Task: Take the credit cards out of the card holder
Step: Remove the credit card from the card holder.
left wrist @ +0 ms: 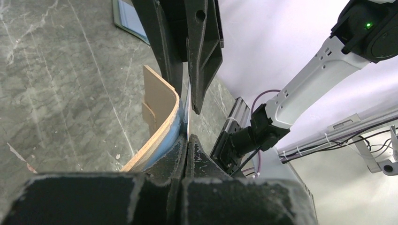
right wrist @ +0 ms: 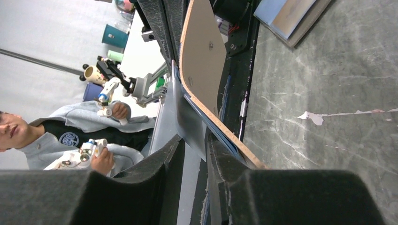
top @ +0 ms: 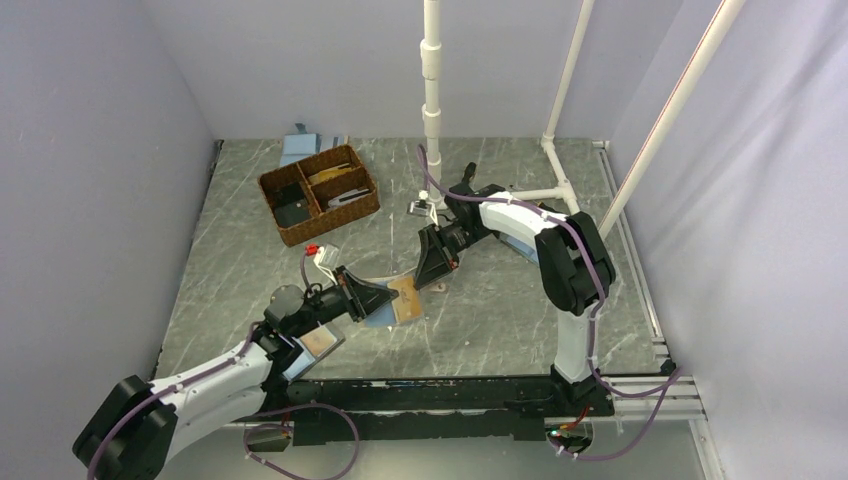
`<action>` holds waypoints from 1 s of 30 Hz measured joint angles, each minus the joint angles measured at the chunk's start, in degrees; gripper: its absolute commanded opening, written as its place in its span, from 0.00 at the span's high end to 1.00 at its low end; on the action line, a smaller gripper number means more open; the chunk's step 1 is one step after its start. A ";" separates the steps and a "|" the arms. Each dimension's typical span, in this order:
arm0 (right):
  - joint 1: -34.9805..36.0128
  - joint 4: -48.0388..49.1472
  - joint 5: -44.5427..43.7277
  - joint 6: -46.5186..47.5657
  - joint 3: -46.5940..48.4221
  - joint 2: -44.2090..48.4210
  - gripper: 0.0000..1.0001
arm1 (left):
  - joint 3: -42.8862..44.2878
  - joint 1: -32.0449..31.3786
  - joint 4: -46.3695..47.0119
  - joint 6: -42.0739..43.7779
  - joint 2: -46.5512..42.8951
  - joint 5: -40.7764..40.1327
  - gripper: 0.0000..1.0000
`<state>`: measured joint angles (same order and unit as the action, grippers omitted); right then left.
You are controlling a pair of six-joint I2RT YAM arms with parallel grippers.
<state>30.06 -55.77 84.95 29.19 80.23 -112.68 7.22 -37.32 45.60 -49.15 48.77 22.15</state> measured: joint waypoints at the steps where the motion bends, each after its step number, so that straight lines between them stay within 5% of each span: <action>1: 0.04 -0.70 -0.02 0.70 0.20 -0.11 0.78 | -0.13 0.00 -0.33 0.02 -0.24 -0.02 1.00; 7: 0.31 -4.04 0.02 4.33 1.03 -0.15 1.00 | -0.48 0.00 -1.40 0.20 -1.68 -0.46 1.00; 30: 1.01 -8.83 -0.70 9.38 2.99 -0.76 1.00 | -0.79 0.28 -10.99 0.15 -10.75 -2.03 1.00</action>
<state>31.07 -64.60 84.25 38.57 83.22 -113.45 6.44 -37.04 34.61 -48.99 38.02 20.12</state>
